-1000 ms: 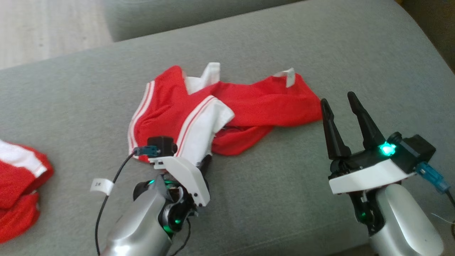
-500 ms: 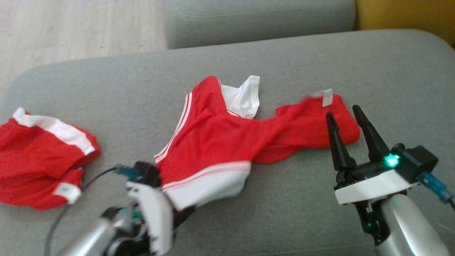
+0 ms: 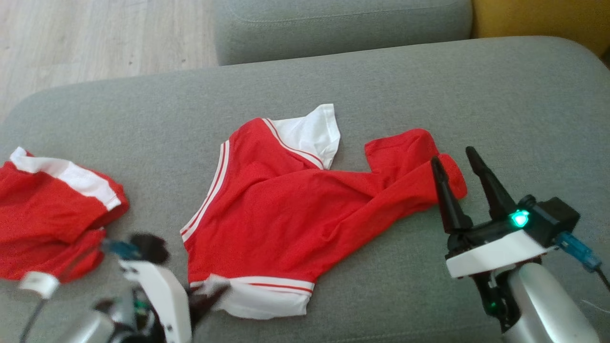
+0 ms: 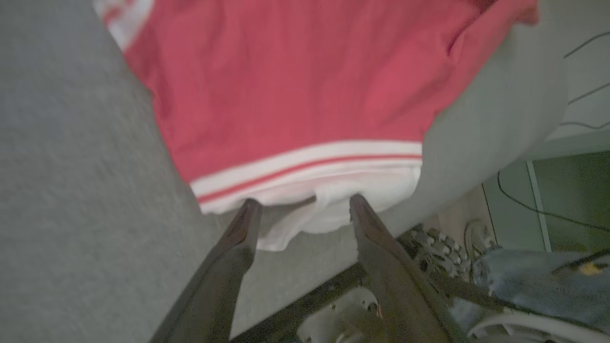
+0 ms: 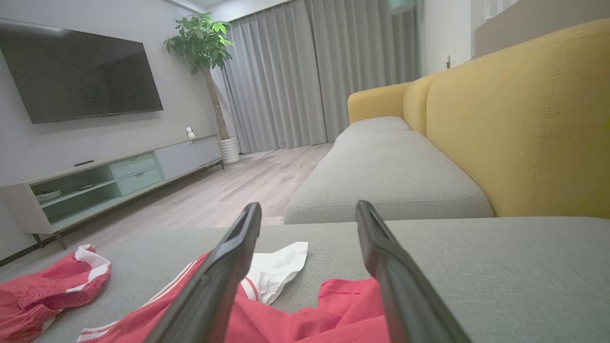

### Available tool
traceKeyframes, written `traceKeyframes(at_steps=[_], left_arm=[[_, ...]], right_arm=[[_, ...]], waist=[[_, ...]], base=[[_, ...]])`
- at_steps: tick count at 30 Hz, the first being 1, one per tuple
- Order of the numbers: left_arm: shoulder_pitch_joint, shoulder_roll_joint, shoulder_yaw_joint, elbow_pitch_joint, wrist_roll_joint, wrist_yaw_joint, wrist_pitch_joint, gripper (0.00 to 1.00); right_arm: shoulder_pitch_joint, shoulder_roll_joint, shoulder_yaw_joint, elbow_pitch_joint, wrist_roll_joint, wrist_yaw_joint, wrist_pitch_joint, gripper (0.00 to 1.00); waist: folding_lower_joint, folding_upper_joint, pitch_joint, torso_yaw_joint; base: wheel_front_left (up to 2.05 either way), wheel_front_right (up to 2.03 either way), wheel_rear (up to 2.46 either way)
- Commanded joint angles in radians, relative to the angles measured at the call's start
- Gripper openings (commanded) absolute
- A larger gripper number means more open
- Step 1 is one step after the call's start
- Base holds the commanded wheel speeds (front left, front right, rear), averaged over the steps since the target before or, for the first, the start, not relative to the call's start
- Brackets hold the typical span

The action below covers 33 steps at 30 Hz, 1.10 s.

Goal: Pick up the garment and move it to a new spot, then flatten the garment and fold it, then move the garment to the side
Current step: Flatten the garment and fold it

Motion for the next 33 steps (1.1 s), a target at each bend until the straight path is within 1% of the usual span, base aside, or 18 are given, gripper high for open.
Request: traceKeyframes(at_steps=[1, 3, 5, 8, 12, 15, 17, 18, 23, 26, 31, 33], left_arm=[[-0.051, 0.027, 0.084, -0.056, 0.026, 0.018, -0.059, 1.00], [-0.043, 0.037, 0.123, -0.104, 0.065, 0.054, -0.137, 1.00], [-0.033, 0.034, 0.169, -0.147, 0.113, 0.103, -0.239, 1.00], [-0.010, -0.005, 0.239, -0.203, 0.175, 0.170, -0.421, 1.00], [0.026, -0.071, 0.299, -0.235, 0.232, 0.212, -0.641, 1.00], [0.044, -0.095, 0.302, -0.221, 0.283, 0.233, -0.740, 1.00], [0.046, -0.108, 0.295, -0.206, 0.316, 0.238, -0.775, 1.00], [0.046, -0.115, 0.289, -0.197, 0.331, 0.241, -0.785, 1.00], [0.028, -0.155, 0.247, -0.157, 0.360, 0.230, -0.800, 1.00], [0.007, -0.172, 0.227, -0.139, 0.368, 0.222, -0.802, 1.00], [-0.012, -0.182, 0.213, -0.111, 0.371, 0.214, -0.802, 1.00], [-0.016, -0.183, 0.210, -0.104, 0.371, 0.213, -0.801, 1.00]], right_arm=[[-0.017, -0.019, 0.003, -0.030, 0.005, -0.001, -0.010, 1.00], [-0.009, -0.021, -0.006, -0.032, 0.004, -0.001, -0.010, 1.00], [-0.001, -0.023, -0.017, -0.030, 0.004, -0.001, -0.010, 1.00], [0.011, -0.020, -0.034, -0.030, 0.000, -0.001, -0.010, 1.00], [0.021, -0.025, -0.055, -0.026, 0.001, -0.001, -0.010, 1.00], [0.021, -0.032, -0.068, 0.004, 0.010, -0.001, -0.004, 1.00], [0.009, -0.032, -0.078, 0.037, 0.026, -0.001, 0.028, 1.00], [0.000, -0.031, -0.086, 0.061, 0.035, -0.001, 0.062, 1.00], [-0.081, -0.022, -0.128, 0.197, 0.077, -0.001, 0.290, 1.00], [-0.135, -0.016, -0.156, 0.264, 0.096, -0.001, 0.407, 1.00], [-0.190, 0.001, -0.218, 0.336, 0.127, -0.001, 0.571, 1.00], [-0.205, 0.009, -0.249, 0.345, 0.149, -0.001, 0.612, 1.00]], waist=[[0.0000, 0.0000, -0.001, -0.006], [0.0000, 0.0000, 0.000, -0.010], [0.0000, 0.0000, 0.001, -0.013], [0.0000, 0.0000, 0.000, -0.015], [0.0000, 0.0000, 0.001, -0.007], [0.0000, 0.0000, 0.001, 0.002], [0.0000, 0.0000, 0.002, 0.008], [0.0000, 0.0000, 0.003, 0.010], [0.0000, 0.0000, 0.019, 0.025], [0.0000, 0.0000, 0.029, 0.038], [0.0000, 0.0000, 0.038, 0.055], [0.0000, 0.0000, 0.042, 0.061]], base=[[0.00, 0.00, 0.00], [0.00, 0.00, 0.00], [0.00, 0.00, 0.00], [0.00, 0.00, 0.00], [0.00, 0.00, 0.00], [0.00, 0.00, 0.00], [0.00, 0.00, 0.00], [0.00, 0.00, 0.00], [0.00, 0.00, 0.00], [0.00, 0.00, 0.00], [0.00, 0.00, 0.00], [0.00, 0.00, 0.00]])
